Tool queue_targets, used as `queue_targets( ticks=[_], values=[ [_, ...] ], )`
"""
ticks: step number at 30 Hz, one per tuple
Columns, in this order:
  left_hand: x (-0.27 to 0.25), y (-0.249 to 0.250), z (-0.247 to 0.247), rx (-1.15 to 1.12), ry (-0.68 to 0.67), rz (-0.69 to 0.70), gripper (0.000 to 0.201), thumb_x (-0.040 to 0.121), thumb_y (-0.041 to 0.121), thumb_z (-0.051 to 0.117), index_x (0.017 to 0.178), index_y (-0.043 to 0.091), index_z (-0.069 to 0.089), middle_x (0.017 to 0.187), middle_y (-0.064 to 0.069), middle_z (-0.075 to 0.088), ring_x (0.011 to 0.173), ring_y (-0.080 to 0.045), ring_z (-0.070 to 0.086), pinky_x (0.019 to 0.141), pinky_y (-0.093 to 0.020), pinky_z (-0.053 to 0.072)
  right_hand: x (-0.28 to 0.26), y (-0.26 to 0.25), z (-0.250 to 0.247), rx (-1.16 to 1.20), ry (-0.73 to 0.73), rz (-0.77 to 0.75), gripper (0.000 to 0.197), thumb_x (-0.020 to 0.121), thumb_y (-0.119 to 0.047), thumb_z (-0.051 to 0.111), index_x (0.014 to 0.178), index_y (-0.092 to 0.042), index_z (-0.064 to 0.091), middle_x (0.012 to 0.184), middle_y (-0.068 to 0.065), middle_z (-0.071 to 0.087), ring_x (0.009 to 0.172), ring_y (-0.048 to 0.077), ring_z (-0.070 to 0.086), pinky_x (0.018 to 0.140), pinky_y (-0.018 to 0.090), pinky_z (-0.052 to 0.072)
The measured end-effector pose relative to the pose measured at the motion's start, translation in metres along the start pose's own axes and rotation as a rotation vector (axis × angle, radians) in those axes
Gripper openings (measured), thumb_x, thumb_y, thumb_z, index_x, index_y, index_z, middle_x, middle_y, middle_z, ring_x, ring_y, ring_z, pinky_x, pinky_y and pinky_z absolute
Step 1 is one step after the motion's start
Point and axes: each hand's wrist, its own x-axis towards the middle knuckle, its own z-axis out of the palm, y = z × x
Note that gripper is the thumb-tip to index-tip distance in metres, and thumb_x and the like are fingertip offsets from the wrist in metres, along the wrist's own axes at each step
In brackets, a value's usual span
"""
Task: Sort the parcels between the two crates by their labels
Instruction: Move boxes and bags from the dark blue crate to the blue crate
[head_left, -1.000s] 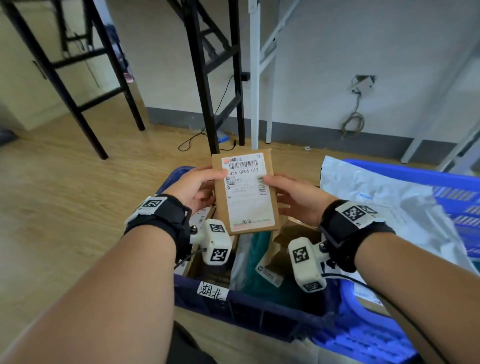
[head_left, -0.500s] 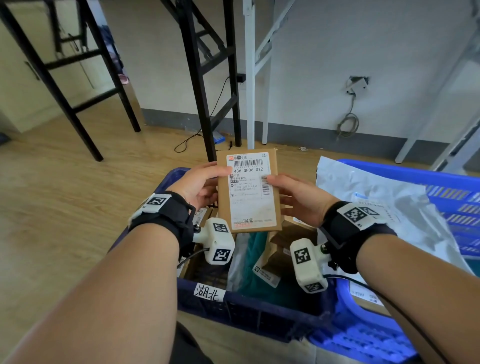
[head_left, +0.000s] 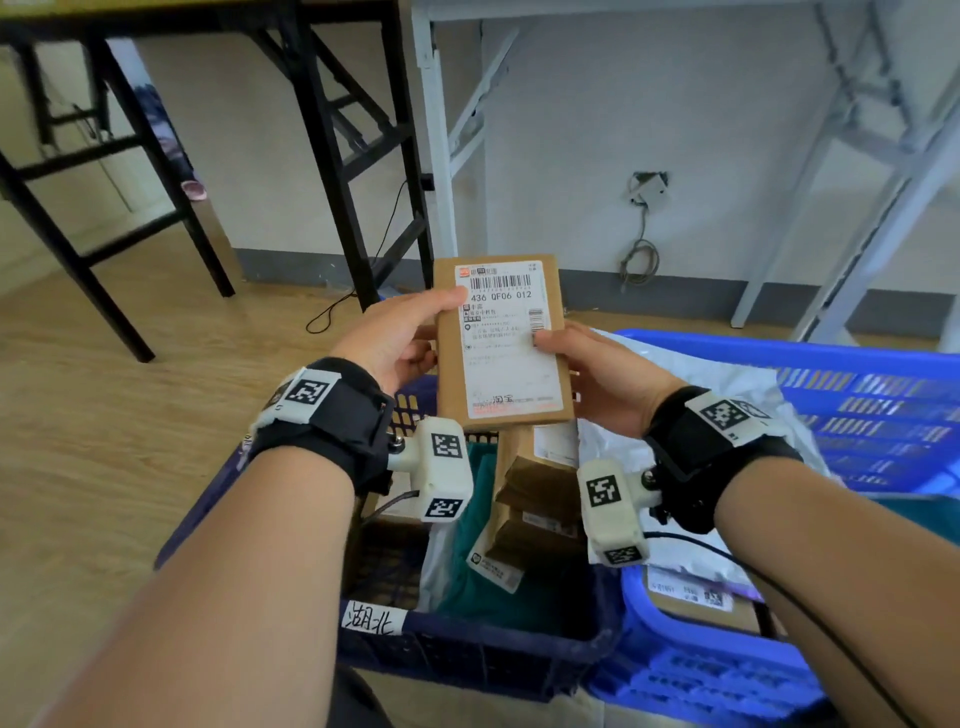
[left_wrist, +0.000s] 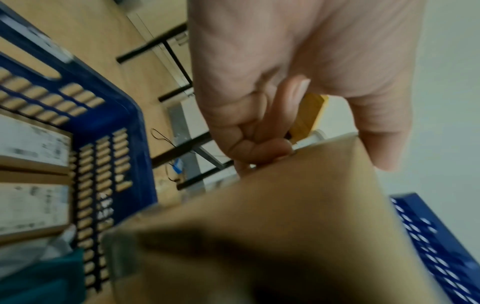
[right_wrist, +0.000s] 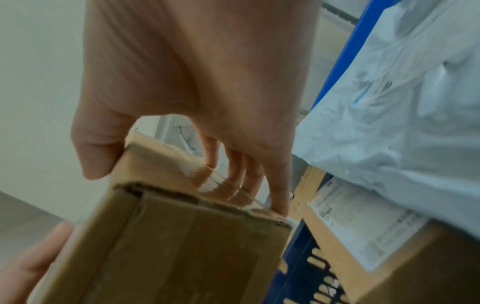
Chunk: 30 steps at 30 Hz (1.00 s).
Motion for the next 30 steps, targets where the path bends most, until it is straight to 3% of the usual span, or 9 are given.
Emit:
queue_targets(
  ticks=[2, 5, 7, 10, 16, 19, 22, 25, 30],
  values=[
    [0.004, 0.003, 0.017, 0.011, -0.037, 0.008, 0.035, 0.085, 0.037, 0.068, 0.113, 0.018, 0.065, 0.097, 0.001, 0.075, 0.065, -0.007, 0.063, 0.062, -0.021, 0.047, -0.01, -0.007, -0.016, -0.001, 0.037, -0.015, 0.044, 0.078, -0.033, 0.066, 0.122, -0.027, 0.06, 0.114, 0.005, 0.068, 0.096, 0.021, 0.065, 0.071, 0.033, 0.054],
    [0.008, 0.003, 0.052, 0.006, -0.121, 0.012, 0.036, 0.086, 0.038, 0.067, 0.114, 0.017, 0.066, 0.103, 0.0, 0.074, 0.049, -0.006, 0.042, 0.053, -0.016, 0.045, -0.028, -0.016, -0.044, 0.019, 0.152, -0.028, 0.036, 0.077, -0.029, 0.065, 0.112, -0.025, 0.066, 0.114, 0.007, 0.068, 0.105, 0.029, 0.062, 0.085, 0.039, 0.055],
    [0.01, 0.0, 0.08, 0.001, -0.181, 0.01, 0.038, 0.086, 0.039, 0.067, 0.116, 0.016, 0.066, 0.107, -0.001, 0.073, 0.046, -0.006, 0.036, 0.05, -0.016, 0.045, -0.042, -0.02, -0.065, 0.047, 0.243, -0.021, 0.049, 0.067, -0.032, 0.07, 0.114, -0.02, 0.067, 0.127, 0.013, 0.062, 0.12, 0.034, 0.057, 0.103, 0.05, 0.044],
    [0.01, -0.006, 0.122, 0.029, -0.266, 0.009, 0.037, 0.085, 0.04, 0.067, 0.116, 0.018, 0.067, 0.113, -0.001, 0.071, 0.055, -0.009, 0.041, 0.048, -0.017, 0.044, -0.068, -0.025, -0.1, 0.062, 0.362, -0.016, 0.065, 0.057, -0.036, 0.072, 0.118, -0.016, 0.065, 0.133, 0.016, 0.057, 0.125, 0.035, 0.052, 0.107, 0.055, 0.038],
    [0.004, -0.026, 0.204, 0.106, -0.416, 0.016, 0.033, 0.089, 0.03, 0.066, 0.119, 0.016, 0.063, 0.116, -0.006, 0.067, 0.056, -0.012, 0.053, 0.07, -0.03, 0.056, -0.121, -0.017, -0.17, 0.042, 0.564, -0.002, 0.03, 0.079, -0.031, 0.066, 0.105, -0.016, 0.067, 0.117, 0.015, 0.067, 0.11, 0.033, 0.063, 0.099, 0.048, 0.048],
    [0.002, -0.035, 0.232, 0.094, -0.419, 0.004, 0.034, 0.089, 0.029, 0.066, 0.121, 0.017, 0.06, 0.115, -0.007, 0.066, 0.061, -0.014, 0.06, 0.067, -0.029, 0.057, -0.144, -0.013, -0.205, 0.041, 0.716, 0.002, 0.015, 0.087, -0.03, 0.06, 0.097, -0.019, 0.064, 0.089, 0.006, 0.063, 0.08, 0.023, 0.06, 0.063, 0.033, 0.047],
    [0.004, -0.045, 0.243, 0.127, -0.424, -0.012, 0.03, 0.09, 0.026, 0.065, 0.118, 0.017, 0.061, 0.118, -0.009, 0.065, 0.063, -0.015, 0.062, 0.067, -0.028, 0.058, -0.16, 0.005, -0.245, -0.101, 0.967, 0.039, 0.046, 0.078, -0.034, 0.069, 0.119, -0.019, 0.057, 0.092, 0.002, 0.061, 0.071, 0.018, 0.057, 0.056, 0.024, 0.046],
    [0.008, -0.052, 0.241, 0.16, -0.424, -0.035, 0.022, 0.089, 0.026, 0.066, 0.109, 0.018, 0.063, 0.119, -0.012, 0.066, 0.065, -0.015, 0.062, 0.065, -0.026, 0.058, -0.174, 0.032, -0.275, -0.374, 1.189, 0.149, 0.075, 0.069, -0.035, 0.078, 0.134, -0.019, 0.043, 0.12, 0.005, 0.06, 0.1, 0.023, 0.061, 0.084, 0.033, 0.051],
    [0.015, -0.055, 0.232, 0.177, -0.38, -0.051, 0.022, 0.089, 0.025, 0.067, 0.109, 0.017, 0.064, 0.113, -0.01, 0.069, 0.07, -0.016, 0.062, 0.072, -0.028, 0.056, -0.185, 0.079, -0.294, -0.855, 1.06, 0.589, 0.096, 0.059, -0.048, 0.08, 0.138, -0.017, 0.035, 0.135, 0.019, 0.047, 0.122, 0.033, 0.05, 0.1, 0.039, 0.042]
  ],
)
